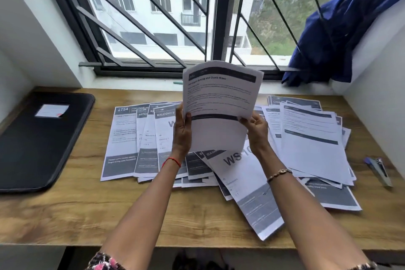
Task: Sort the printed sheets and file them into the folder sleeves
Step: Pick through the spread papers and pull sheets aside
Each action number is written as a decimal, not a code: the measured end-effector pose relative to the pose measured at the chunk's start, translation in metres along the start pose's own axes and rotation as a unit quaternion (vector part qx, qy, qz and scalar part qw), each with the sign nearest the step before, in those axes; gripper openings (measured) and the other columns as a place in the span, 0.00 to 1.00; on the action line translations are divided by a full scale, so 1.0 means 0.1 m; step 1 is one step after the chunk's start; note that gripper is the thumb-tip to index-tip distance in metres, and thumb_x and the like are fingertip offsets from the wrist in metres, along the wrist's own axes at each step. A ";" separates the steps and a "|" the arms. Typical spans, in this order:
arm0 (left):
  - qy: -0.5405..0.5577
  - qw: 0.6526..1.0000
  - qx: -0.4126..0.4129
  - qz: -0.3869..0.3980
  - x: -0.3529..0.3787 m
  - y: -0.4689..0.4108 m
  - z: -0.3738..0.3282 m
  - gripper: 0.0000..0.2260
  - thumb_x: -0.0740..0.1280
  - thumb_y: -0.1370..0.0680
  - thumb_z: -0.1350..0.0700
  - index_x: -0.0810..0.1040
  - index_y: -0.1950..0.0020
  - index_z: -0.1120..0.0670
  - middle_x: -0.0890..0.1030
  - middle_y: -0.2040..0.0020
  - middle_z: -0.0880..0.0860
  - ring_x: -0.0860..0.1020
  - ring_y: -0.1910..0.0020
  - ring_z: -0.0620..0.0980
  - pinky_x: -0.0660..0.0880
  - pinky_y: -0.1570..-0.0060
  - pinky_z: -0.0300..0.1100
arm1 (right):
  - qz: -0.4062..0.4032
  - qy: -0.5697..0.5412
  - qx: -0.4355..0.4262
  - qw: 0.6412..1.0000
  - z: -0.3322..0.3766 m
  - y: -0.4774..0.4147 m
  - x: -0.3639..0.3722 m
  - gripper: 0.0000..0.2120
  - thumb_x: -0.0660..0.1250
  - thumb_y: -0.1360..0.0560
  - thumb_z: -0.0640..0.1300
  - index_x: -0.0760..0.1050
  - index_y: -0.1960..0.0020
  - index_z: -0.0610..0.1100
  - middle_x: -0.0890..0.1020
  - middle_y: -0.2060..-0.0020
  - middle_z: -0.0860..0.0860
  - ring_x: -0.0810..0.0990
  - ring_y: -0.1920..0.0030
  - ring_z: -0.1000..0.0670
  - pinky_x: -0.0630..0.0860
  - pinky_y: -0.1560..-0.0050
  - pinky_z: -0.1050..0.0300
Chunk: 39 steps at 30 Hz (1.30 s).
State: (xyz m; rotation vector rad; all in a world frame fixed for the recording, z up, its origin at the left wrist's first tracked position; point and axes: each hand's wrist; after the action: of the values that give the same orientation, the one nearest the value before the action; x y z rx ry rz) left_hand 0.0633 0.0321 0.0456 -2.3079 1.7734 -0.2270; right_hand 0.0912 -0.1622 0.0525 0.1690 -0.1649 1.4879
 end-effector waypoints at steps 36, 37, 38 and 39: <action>-0.112 0.960 -0.238 0.092 0.52 0.33 0.55 0.20 0.56 0.19 0.62 0.60 0.27 0.57 0.70 0.31 0.55 0.69 0.33 0.55 0.65 0.33 0.46 | -0.104 0.205 0.174 0.957 -0.25 0.13 -0.73 0.19 0.68 0.30 0.27 0.73 0.39 0.35 0.78 0.53 0.45 0.76 0.55 0.48 0.71 0.70 0.76; -0.115 0.961 -0.233 0.095 0.55 0.32 0.56 0.20 0.57 0.20 0.62 0.60 0.27 0.57 0.71 0.31 0.55 0.69 0.33 0.55 0.65 0.32 0.50 | -0.107 0.199 0.174 0.958 -0.25 0.13 -0.77 0.17 0.68 0.30 0.27 0.74 0.42 0.37 0.78 0.55 0.47 0.76 0.58 0.49 0.71 0.70 0.76; -0.119 0.961 -0.228 0.098 0.57 0.31 0.57 0.20 0.57 0.20 0.62 0.61 0.28 0.57 0.71 0.31 0.55 0.70 0.34 0.55 0.66 0.32 0.52 | -0.111 0.195 0.174 0.959 -0.24 0.13 -0.80 0.17 0.67 0.30 0.27 0.73 0.45 0.41 0.78 0.57 0.48 0.76 0.59 0.51 0.71 0.70 0.76; -0.120 0.962 -0.224 0.102 0.60 0.31 0.56 0.19 0.57 0.20 0.62 0.61 0.28 0.57 0.71 0.32 0.55 0.70 0.34 0.55 0.66 0.32 0.52 | -0.113 0.193 0.173 0.959 -0.24 0.13 -0.83 0.17 0.68 0.30 0.27 0.74 0.45 0.41 0.78 0.58 0.48 0.77 0.60 0.51 0.71 0.69 0.76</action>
State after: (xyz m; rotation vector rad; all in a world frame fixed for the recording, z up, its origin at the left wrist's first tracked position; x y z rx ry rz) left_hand 0.0647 -0.0291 -0.0176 -2.2714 2.0738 0.5198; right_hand 0.0724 -0.2369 0.0120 0.1674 0.4212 1.2830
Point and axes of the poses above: each hand's wrist, its own y-axis away from the middle knuckle, its own x-axis out of the palm, z = x × y
